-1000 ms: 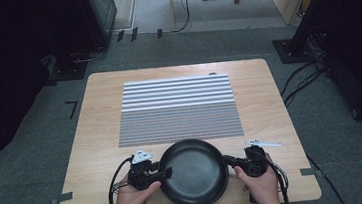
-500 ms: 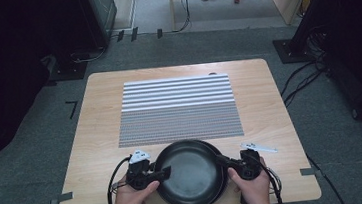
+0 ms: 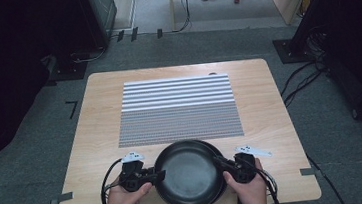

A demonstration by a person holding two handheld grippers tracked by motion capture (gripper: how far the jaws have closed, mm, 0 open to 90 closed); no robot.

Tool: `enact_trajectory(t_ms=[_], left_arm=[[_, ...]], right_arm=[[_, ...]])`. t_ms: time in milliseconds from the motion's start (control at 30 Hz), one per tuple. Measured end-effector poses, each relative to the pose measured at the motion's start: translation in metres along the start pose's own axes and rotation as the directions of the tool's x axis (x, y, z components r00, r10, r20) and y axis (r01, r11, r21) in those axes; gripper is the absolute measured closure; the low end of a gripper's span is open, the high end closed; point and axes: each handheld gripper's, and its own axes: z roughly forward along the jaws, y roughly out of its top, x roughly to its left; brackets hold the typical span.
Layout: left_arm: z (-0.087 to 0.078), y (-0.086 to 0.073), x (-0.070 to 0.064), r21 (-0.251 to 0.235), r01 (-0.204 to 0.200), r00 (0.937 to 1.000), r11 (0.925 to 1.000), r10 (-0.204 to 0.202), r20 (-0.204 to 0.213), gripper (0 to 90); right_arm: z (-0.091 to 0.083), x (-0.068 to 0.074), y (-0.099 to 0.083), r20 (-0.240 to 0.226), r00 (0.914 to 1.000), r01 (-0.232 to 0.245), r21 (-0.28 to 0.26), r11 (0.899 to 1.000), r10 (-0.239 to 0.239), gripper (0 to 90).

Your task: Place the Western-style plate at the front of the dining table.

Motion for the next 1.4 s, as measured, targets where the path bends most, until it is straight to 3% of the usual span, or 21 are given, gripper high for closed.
enact_trajectory(t_ms=[233, 267, 367, 400, 433, 467, 533, 567, 700, 767, 867, 1033, 1400], left_arm=[[-0.003, -0.001, 0.002, 0.014, 0.025, 0.9994, 0.9996, -0.026, 0.023, 63.5], [-0.003, -0.002, 0.003, 0.001, 0.05, 0.9983, 0.9987, -0.05, 0.029, 65.4], [-0.004, -0.003, 0.004, -0.007, 0.068, 0.997, 0.9977, -0.068, 0.038, 67.1], [-0.004, -0.003, 0.004, -0.01, 0.071, 0.9968, 0.9975, -0.07, 0.038, 68.1], [-0.004, -0.003, 0.004, -0.014, 0.071, 0.9969, 0.9974, -0.071, 0.034, 68.1], [-0.005, -0.002, 0.003, -0.022, 0.068, 0.9974, 0.9974, -0.068, 0.026, 68.6], [-0.006, -0.002, 0.003, -0.027, 0.066, 0.9976, 0.9974, -0.066, 0.021, 68.9], [-0.007, -0.002, 0.002, -0.032, 0.069, 0.9975, 0.9971, -0.069, 0.016, 69.5], [-0.01, 0.0, 0.004, -0.051, 0.081, 0.9967, 0.9954, -0.081, 0.008, 70.6], [-0.011, -0.001, 0.005, -0.06, 0.087, 0.9962, 0.9944, -0.086, 0.012, 71.0], [-0.01, -0.001, 0.007, -0.06, 0.093, 0.9956, 0.9939, -0.092, 0.019, 71.1], [-0.011, 0.0, 0.005, -0.07, 0.093, 0.9956, 0.9931, -0.093, 0.012, 71.4], [-0.015, 0.003, 0.009, -0.096, 0.123, 0.9924, 0.9877, -0.123, 0.009, 73.9]], right_arm=[[0.005, -0.005, -0.008, -0.04, 0.9988, -0.031, -0.08, 0.996, 0.028, 78.4], [0.005, -0.008, -0.008, -0.066, 0.9949, -0.081, -0.083, 0.993, 0.076, 80.0], [0.005, -0.01, -0.009, -0.083, 0.9901, -0.12, -0.089, 0.989, 0.113, 80.8], [0.005, -0.012, -0.011, -0.099, 0.9836, -0.16, -0.097, 0.982, 0.15, 81.4], [0.005, -0.012, -0.011, -0.099, 0.9836, -0.16, -0.097, 0.982, 0.15, 81.4], [0.005, -0.013, -0.011, -0.112, 0.9757, -0.199, -0.091, 0.976, 0.188, 81.7], [0.005, -0.014, -0.011, -0.122, 0.9705, -0.219, -0.086, 0.972, 0.208, 82.0], [0.006, -0.016, -0.01, -0.153, 0.9554, -0.264, -0.059, 0.963, 0.253, 82.6], [0.007, -0.016, -0.01, -0.172, 0.9466, -0.285, -0.05, 0.957, 0.272, 82.9], [0.006, -0.014, -0.008, -0.182, 0.9467, -0.28, -0.059, 0.958, 0.265, 83.3], [0.006, -0.013, -0.006, -0.177, 0.9537, -0.259, -0.067, 0.964, 0.244, 83.3], [0.005, -0.013, -0.006, -0.179, 0.9515, -0.266, -0.066, 0.962, 0.251, 83.2], [0.005, -0.007, 0.002, -0.186, 0.9571, -0.238, -0.068, 0.969, 0.222, 82.6]])
